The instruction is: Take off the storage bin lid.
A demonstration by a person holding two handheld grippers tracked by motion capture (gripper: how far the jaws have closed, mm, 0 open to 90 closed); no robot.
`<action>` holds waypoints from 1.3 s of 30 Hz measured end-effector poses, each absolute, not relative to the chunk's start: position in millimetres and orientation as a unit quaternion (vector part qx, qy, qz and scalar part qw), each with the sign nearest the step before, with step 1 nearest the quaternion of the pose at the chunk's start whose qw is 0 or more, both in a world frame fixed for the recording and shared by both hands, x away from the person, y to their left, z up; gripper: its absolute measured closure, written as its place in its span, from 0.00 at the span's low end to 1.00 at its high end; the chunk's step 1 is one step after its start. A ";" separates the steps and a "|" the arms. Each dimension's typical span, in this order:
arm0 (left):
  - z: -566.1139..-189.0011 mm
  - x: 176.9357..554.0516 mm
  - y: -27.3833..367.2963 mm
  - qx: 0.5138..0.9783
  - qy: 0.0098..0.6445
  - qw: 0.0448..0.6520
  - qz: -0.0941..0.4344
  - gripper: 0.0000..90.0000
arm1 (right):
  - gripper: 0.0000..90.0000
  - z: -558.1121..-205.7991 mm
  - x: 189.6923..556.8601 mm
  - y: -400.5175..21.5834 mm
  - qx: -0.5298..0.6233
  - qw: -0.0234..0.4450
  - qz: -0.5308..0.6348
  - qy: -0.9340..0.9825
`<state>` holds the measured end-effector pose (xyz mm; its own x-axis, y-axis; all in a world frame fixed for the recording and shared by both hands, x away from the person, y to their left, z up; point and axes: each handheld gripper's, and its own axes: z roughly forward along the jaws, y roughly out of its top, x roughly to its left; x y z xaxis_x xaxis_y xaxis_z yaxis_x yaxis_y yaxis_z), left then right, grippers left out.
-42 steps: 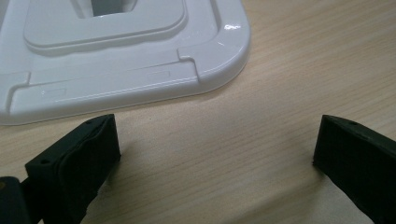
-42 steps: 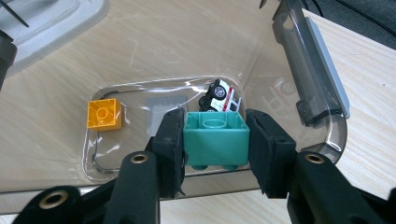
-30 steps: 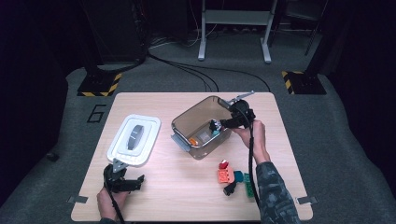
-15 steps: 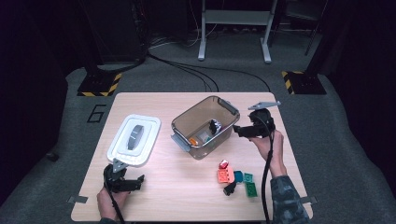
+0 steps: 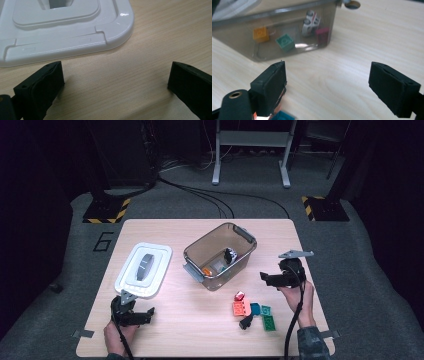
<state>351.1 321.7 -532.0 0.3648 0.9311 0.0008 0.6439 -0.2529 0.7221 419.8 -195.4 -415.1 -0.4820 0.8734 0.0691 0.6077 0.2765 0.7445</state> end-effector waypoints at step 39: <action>-532.0 351.3 321.5 0.760 0.518 0.324 0.222 0.00 | 0.21 -494.0 403.8 -220.9 0.536 0.163 0.324 0.763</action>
